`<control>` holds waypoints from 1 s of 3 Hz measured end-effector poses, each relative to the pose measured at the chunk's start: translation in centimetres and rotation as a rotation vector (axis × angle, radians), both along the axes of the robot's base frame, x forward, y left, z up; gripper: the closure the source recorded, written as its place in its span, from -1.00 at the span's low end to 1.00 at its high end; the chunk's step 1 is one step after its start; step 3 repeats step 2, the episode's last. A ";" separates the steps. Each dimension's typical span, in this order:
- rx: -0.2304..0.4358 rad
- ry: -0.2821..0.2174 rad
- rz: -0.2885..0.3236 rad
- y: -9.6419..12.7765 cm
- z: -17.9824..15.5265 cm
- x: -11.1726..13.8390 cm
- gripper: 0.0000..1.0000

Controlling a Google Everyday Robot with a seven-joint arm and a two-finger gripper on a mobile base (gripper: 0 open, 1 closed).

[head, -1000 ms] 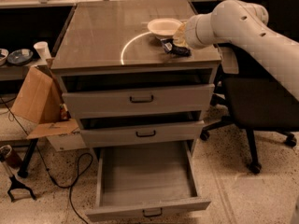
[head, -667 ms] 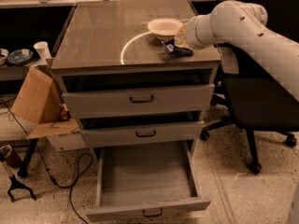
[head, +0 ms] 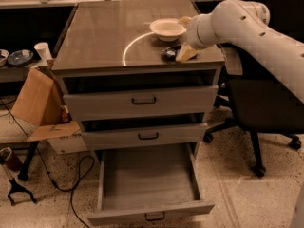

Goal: Pick rxbar blueberry from bottom drawer and place on counter

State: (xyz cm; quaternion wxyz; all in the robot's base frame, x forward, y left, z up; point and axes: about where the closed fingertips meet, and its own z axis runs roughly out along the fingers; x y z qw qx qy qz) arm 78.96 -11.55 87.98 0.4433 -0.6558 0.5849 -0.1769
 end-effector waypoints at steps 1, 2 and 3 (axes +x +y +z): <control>0.000 0.000 0.000 0.0 0.0 0.0 -1.00; 0.000 0.000 0.000 0.0 0.0 0.0 -1.00; 0.000 0.000 0.000 0.0 0.0 0.0 -1.00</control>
Offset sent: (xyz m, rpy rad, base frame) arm 0.0000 0.0000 0.0000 0.0000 0.0000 0.0000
